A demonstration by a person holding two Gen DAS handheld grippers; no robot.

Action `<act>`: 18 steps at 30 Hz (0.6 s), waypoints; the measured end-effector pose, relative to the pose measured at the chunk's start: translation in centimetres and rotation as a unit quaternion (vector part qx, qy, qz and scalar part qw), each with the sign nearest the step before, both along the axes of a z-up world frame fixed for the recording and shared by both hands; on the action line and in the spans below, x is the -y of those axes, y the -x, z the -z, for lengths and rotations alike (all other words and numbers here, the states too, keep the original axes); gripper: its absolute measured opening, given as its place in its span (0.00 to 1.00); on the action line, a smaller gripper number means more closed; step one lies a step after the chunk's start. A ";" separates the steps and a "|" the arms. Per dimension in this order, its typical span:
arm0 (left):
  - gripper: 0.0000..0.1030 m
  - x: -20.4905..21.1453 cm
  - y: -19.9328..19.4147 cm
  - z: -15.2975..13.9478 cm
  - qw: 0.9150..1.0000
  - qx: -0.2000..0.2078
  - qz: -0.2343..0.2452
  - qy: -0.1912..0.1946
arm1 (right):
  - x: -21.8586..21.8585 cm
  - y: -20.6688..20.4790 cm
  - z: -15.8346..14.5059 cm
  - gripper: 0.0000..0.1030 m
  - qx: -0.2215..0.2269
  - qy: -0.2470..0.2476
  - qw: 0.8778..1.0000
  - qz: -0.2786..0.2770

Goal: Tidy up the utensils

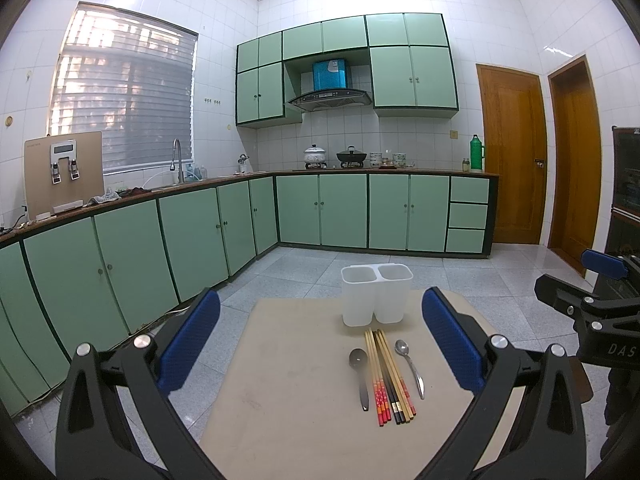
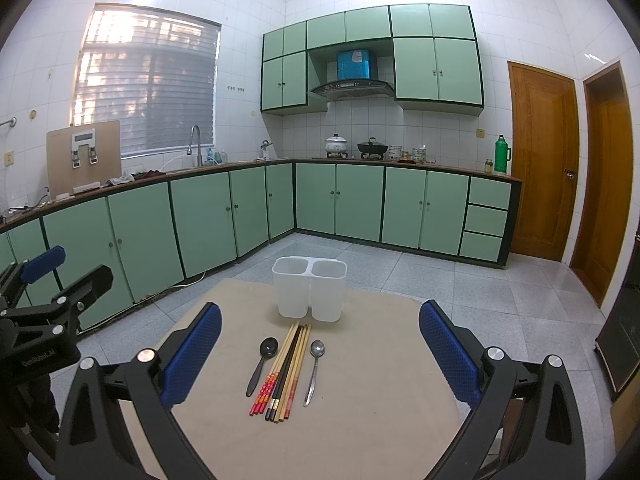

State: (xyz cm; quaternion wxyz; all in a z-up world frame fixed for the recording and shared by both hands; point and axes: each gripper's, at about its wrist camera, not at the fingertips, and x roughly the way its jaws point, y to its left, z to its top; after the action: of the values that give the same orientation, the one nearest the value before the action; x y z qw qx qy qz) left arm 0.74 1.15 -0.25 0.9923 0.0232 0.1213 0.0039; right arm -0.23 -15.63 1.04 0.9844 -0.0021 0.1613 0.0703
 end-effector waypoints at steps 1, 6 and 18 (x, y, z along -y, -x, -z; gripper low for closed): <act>0.95 0.0 0.0 0.0 1.000 0.000 0.000 0.000 | 0.1 0.0 0.1 0.94 0.001 0.000 1.000 0.000; 0.95 -0.1 0.0 0.1 1.000 0.000 0.000 0.000 | 0.0 0.0 0.0 0.94 0.001 0.000 1.000 0.001; 0.95 -0.5 0.0 -0.1 1.000 0.000 -0.001 0.000 | 0.0 0.0 0.1 0.94 0.001 0.000 1.000 0.000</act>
State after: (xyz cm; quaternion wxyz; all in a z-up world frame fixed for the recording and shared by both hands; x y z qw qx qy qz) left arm 0.74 1.64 -0.15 0.9923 0.0233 0.1214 0.0054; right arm -0.24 -15.66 0.96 0.9845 -0.0019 0.1605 0.0701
